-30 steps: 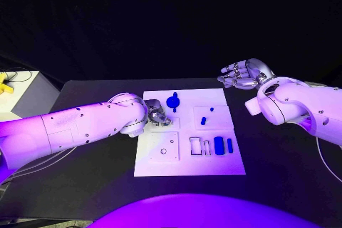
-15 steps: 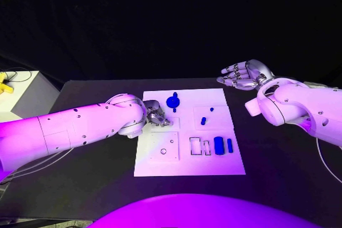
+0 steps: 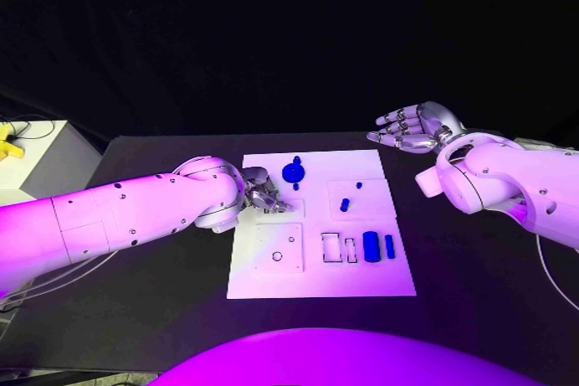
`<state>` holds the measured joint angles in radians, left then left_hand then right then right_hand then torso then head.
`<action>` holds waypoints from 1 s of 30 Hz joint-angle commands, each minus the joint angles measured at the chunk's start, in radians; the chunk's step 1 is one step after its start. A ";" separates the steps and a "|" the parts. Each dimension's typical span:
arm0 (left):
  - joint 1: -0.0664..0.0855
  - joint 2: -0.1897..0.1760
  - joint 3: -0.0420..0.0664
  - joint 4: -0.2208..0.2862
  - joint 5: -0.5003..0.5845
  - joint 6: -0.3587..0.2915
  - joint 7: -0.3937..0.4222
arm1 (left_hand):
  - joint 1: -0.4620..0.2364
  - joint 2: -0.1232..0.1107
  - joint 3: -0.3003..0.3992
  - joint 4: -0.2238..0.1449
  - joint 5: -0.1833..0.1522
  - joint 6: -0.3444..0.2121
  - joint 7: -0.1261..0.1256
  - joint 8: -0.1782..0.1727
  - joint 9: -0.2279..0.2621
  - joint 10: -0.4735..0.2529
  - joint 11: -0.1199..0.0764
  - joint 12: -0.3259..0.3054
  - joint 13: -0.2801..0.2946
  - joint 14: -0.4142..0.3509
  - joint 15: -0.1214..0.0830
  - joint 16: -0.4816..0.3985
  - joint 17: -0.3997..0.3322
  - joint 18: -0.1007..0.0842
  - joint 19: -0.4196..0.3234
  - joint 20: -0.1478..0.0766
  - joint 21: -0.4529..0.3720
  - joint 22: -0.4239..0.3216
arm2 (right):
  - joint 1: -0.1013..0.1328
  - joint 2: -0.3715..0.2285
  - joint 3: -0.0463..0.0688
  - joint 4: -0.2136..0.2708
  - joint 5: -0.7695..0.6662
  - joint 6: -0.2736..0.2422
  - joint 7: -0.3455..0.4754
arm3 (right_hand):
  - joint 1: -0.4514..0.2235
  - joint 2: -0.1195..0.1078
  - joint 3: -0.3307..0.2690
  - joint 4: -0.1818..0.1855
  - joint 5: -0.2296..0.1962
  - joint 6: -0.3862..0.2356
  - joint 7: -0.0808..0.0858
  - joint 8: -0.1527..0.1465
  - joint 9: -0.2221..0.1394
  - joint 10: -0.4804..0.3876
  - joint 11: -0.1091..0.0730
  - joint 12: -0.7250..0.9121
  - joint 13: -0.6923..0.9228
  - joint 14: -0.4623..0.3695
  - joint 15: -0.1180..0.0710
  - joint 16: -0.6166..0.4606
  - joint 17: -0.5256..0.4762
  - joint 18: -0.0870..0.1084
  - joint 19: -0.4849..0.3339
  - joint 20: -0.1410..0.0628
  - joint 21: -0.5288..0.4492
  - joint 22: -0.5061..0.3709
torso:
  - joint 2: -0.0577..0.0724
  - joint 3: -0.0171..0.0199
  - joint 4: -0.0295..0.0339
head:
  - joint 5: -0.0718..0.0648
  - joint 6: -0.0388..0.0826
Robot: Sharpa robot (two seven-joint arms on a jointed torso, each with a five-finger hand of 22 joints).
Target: Assemble the parts on the task board
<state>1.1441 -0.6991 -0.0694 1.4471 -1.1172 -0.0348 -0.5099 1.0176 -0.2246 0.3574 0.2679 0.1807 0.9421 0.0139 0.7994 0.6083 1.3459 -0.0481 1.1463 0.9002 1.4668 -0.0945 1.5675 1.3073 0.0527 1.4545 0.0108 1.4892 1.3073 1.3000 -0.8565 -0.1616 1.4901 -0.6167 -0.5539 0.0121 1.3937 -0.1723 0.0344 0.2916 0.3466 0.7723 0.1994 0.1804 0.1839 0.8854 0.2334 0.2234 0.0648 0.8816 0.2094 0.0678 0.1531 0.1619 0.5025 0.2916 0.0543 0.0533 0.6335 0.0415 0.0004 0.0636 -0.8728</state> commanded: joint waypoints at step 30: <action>0.147 0.026 0.082 -0.180 0.169 0.171 0.030 | 0.123 0.042 -0.009 0.022 0.008 -0.152 0.077 -0.086 -0.064 -0.158 0.062 -0.129 -0.197 0.071 0.045 -0.056 0.157 0.026 -0.092 0.042 -0.096 -0.077 | -0.004 0.004 0.000 -0.016 0.036 0.006 0.038 | 0.021 0.046 -0.031 -0.003 0.017 0.011 0.066 0.010 -0.003 0.020 -0.018 0.005 0.000 0.008 -0.010 0.006 -0.019 -0.010 -0.077 0.001 -0.001 -0.002 | 0.010 -0.0050 0.0007 | 0.013 0.000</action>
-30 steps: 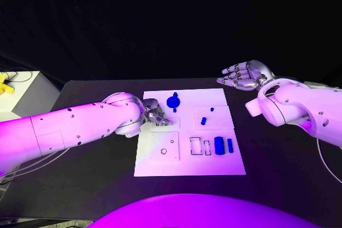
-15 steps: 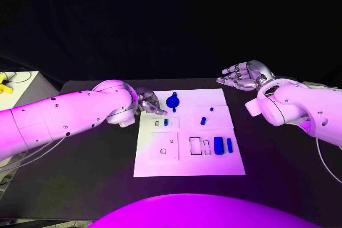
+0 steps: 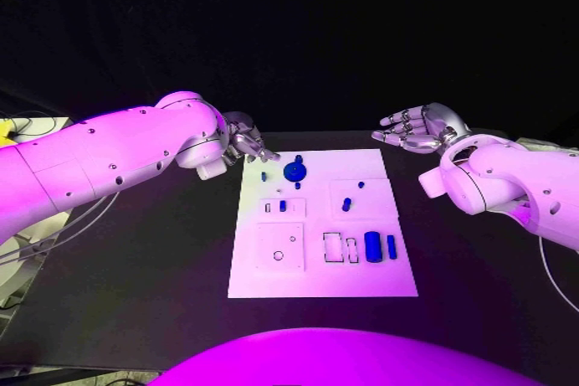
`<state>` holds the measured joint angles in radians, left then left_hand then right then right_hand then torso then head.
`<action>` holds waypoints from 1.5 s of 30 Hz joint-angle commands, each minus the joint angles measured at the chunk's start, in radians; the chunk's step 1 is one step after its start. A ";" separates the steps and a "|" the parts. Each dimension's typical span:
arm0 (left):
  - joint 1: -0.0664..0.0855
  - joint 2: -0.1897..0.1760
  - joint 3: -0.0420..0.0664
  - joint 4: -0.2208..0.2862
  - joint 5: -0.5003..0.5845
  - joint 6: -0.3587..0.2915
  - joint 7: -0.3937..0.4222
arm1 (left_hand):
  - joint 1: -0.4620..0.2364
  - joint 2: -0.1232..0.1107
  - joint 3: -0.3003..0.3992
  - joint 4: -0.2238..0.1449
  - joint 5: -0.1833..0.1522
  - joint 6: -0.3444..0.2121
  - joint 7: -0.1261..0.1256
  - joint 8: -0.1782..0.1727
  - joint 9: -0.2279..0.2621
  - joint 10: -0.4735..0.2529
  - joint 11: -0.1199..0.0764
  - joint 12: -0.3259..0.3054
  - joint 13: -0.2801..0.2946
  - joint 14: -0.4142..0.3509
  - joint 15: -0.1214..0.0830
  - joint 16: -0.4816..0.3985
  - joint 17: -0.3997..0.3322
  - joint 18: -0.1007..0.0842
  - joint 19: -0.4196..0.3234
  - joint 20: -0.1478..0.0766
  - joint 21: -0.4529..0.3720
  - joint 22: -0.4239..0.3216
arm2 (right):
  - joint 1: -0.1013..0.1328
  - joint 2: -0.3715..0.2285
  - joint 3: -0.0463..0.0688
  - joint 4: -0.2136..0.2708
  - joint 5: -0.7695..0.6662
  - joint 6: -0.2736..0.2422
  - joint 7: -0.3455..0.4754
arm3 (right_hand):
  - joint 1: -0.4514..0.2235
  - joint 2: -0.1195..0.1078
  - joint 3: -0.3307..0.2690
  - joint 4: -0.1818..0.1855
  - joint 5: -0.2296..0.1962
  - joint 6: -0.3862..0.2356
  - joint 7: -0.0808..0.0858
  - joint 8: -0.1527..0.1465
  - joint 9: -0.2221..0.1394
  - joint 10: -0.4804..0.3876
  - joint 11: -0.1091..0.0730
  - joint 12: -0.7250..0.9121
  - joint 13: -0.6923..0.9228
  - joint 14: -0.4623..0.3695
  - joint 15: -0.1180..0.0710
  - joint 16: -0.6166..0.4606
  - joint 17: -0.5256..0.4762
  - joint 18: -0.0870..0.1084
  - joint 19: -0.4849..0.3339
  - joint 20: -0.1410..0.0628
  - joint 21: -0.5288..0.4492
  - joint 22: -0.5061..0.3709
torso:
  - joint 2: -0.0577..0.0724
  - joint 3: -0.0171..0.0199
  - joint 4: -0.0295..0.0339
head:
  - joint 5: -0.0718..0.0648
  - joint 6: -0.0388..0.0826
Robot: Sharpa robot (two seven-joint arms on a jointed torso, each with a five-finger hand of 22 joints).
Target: Assemble the parts on the task board
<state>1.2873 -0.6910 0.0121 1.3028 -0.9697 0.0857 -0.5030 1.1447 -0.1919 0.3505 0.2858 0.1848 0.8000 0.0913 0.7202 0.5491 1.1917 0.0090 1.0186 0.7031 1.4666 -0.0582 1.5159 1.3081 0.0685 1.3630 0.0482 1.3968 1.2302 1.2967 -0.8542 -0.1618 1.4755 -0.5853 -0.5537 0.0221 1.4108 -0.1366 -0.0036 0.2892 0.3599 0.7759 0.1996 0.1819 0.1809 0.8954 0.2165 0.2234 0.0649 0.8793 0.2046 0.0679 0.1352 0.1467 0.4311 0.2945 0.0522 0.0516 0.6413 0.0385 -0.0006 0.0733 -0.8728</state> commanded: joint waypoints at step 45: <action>-0.001 0.201 -0.042 -0.366 -0.033 0.204 0.018 | -0.026 0.031 -0.026 0.003 0.000 -0.012 0.010 -0.032 -0.029 -0.022 0.016 0.001 -0.009 0.073 0.020 0.001 0.166 0.011 -0.001 0.016 -0.007 -0.003 | 0.000 0.003 0.000 0.002 0.022 0.018 0.048 | 0.008 0.015 0.018 -0.002 0.012 0.005 0.075 0.006 -0.003 0.013 0.003 -0.006 -0.002 0.028 -0.010 0.010 -0.004 0.014 0.042 -0.001 0.018 0.008 | 0.026 -0.0154 0.0013 | 0.010 0.000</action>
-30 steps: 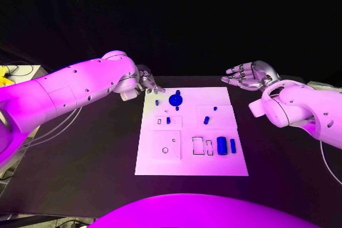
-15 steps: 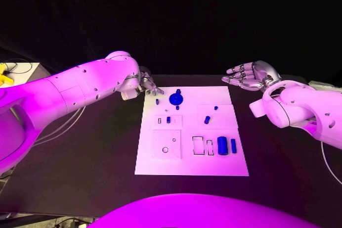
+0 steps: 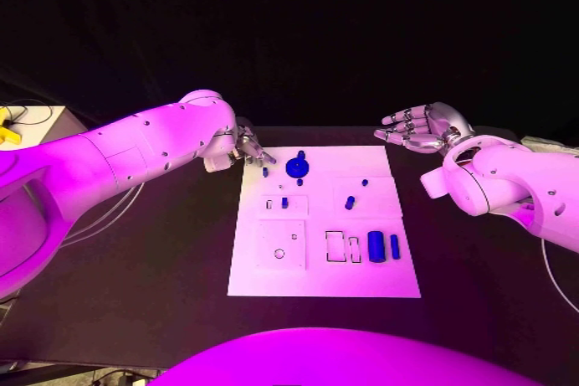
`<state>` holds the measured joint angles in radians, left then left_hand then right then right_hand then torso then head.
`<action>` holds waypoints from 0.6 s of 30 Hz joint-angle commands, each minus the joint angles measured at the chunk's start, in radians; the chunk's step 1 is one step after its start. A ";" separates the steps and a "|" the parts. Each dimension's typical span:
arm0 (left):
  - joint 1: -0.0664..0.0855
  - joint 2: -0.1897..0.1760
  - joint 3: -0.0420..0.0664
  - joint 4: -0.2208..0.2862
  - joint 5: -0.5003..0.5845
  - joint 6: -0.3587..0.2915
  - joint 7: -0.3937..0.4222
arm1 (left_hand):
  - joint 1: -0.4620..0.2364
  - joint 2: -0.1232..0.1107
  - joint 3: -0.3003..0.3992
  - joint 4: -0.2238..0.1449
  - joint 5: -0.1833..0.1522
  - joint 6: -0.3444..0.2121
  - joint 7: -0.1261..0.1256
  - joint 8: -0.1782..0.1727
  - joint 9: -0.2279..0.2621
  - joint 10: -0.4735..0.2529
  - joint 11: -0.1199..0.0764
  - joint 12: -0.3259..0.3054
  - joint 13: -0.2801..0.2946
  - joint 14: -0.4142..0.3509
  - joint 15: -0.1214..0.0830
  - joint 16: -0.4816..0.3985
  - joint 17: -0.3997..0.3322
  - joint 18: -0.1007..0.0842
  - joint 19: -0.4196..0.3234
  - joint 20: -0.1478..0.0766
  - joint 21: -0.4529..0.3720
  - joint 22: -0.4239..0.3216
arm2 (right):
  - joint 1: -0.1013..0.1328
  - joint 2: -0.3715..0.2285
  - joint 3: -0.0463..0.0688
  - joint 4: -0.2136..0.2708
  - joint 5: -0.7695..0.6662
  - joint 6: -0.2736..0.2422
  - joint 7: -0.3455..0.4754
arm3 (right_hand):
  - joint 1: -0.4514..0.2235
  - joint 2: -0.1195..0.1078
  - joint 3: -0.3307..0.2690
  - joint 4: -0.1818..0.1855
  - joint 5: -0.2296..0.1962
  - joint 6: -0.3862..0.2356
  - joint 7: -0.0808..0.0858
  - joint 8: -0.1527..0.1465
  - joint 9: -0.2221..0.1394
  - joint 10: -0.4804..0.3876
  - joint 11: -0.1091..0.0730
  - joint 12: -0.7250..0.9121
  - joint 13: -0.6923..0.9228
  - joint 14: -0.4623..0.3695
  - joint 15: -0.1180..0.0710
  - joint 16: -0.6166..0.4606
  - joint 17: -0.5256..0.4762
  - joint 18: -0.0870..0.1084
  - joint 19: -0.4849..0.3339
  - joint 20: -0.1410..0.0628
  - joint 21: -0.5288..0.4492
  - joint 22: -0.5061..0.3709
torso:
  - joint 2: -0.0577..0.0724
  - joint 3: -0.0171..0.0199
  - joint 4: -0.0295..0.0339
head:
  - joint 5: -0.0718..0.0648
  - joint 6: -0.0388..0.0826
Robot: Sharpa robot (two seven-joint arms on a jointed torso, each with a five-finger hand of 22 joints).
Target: Assemble the parts on the task board
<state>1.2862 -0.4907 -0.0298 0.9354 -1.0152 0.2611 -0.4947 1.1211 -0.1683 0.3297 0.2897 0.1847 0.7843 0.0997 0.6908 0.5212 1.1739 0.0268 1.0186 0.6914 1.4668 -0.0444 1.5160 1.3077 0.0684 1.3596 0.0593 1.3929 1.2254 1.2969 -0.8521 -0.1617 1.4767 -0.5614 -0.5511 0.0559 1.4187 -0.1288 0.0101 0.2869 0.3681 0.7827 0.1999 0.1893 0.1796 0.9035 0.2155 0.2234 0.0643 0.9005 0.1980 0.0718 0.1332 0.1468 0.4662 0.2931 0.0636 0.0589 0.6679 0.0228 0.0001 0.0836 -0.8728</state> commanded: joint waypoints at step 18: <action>0.000 -0.001 -0.002 0.003 0.028 0.070 0.006 | 0.028 0.030 0.001 -0.006 0.003 0.034 -0.008 0.006 -0.003 0.002 -0.009 0.016 0.014 0.076 0.002 0.007 0.176 0.010 0.006 0.007 0.000 0.008 | 0.000 0.006 0.000 -0.003 -0.002 0.016 0.011 | 0.001 0.008 0.006 0.000 0.008 -0.002 0.076 -0.001 -0.002 0.007 0.004 -0.007 -0.001 0.006 -0.002 0.005 -0.003 0.013 0.004 0.000 0.007 0.000 | 0.000 0.0001 0.0000 | 0.000 0.000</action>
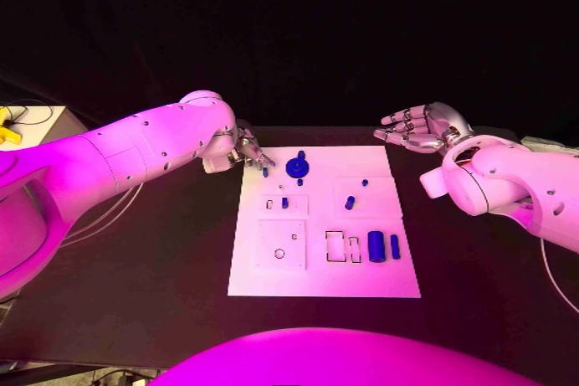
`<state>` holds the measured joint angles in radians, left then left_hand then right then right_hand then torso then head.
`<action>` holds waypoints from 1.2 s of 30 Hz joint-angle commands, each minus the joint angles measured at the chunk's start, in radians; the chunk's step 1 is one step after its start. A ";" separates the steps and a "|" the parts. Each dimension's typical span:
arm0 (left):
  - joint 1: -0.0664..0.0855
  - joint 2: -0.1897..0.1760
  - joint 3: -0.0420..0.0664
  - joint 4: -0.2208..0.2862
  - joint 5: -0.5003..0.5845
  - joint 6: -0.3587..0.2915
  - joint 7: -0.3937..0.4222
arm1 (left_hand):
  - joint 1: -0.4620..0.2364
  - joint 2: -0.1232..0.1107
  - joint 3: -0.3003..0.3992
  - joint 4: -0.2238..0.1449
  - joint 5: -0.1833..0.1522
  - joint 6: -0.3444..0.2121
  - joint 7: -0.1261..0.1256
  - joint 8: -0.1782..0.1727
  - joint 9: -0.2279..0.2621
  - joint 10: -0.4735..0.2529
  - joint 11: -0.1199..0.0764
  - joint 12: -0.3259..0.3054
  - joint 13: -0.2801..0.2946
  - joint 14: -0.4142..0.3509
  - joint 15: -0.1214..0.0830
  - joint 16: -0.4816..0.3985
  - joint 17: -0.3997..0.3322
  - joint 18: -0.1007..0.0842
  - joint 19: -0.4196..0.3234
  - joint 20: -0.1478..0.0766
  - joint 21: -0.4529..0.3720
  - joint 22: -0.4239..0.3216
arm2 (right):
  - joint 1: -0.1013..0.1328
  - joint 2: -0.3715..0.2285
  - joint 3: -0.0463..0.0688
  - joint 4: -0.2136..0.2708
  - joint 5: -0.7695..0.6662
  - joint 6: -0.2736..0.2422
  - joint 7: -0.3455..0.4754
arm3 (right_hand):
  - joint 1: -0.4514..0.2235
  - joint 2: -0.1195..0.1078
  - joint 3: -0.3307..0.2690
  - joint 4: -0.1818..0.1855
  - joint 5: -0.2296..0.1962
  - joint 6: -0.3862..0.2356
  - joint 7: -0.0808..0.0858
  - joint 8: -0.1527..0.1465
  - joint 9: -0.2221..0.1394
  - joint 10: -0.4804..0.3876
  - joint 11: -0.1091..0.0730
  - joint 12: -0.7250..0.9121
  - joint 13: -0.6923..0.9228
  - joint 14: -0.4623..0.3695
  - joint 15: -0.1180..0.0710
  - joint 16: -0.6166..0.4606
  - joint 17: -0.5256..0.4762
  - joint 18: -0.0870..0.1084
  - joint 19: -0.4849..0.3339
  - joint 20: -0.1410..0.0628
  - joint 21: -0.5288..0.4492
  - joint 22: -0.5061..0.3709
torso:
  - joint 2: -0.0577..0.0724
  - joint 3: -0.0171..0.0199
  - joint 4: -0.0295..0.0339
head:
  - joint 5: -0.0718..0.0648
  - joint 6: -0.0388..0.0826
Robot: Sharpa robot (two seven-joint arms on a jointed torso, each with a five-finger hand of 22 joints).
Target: Assemble the parts on the task board
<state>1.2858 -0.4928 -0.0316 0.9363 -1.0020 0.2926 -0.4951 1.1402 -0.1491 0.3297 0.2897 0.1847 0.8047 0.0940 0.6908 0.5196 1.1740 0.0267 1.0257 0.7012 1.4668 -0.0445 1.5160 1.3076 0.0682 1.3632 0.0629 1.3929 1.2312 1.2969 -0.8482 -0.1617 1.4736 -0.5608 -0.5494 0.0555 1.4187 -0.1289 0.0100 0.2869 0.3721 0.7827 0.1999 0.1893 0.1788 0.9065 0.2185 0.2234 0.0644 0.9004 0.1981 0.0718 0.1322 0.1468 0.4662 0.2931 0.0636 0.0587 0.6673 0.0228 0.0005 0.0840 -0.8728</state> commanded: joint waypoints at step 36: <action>-0.005 0.011 -0.006 -0.016 0.073 0.003 0.008 | 0.147 0.066 0.195 -0.074 0.003 0.032 -0.023 0.027 0.023 0.005 -0.030 0.014 -0.001 0.079 -0.017 0.012 0.184 0.009 0.006 -0.012 0.004 0.013 | 0.000 0.002 0.000 0.001 -0.003 0.019 0.008 | 0.001 0.010 0.009 0.000 0.010 0.000 0.078 -0.001 -0.001 0.006 0.002 -0.008 -0.001 0.005 -0.001 0.003 -0.003 0.011 0.002 0.000 0.006 0.000 | 0.000 -0.0006 -0.0002 | -0.007 0.000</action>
<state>1.2809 -0.4818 -0.0379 0.9163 -0.9682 0.3084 -0.4941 1.2705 -0.0937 0.5167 0.2229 0.1809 0.8310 0.0781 0.7070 0.5251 1.1787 0.0042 1.0347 0.7003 1.4649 -0.0539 1.5240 1.3075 0.0682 1.3690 0.0569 1.3929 1.2433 1.2967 -0.8463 -0.1618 1.4736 -0.5605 -0.5470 0.0543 1.4187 -0.1289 0.0155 0.2868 0.3756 0.7826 0.1999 0.1892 0.1789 0.9064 0.2185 0.2196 0.0645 0.9003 0.1981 0.0718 0.1303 0.1468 0.4661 0.2932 0.0635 0.0584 0.6685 0.0222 0.0000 0.0767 -0.8727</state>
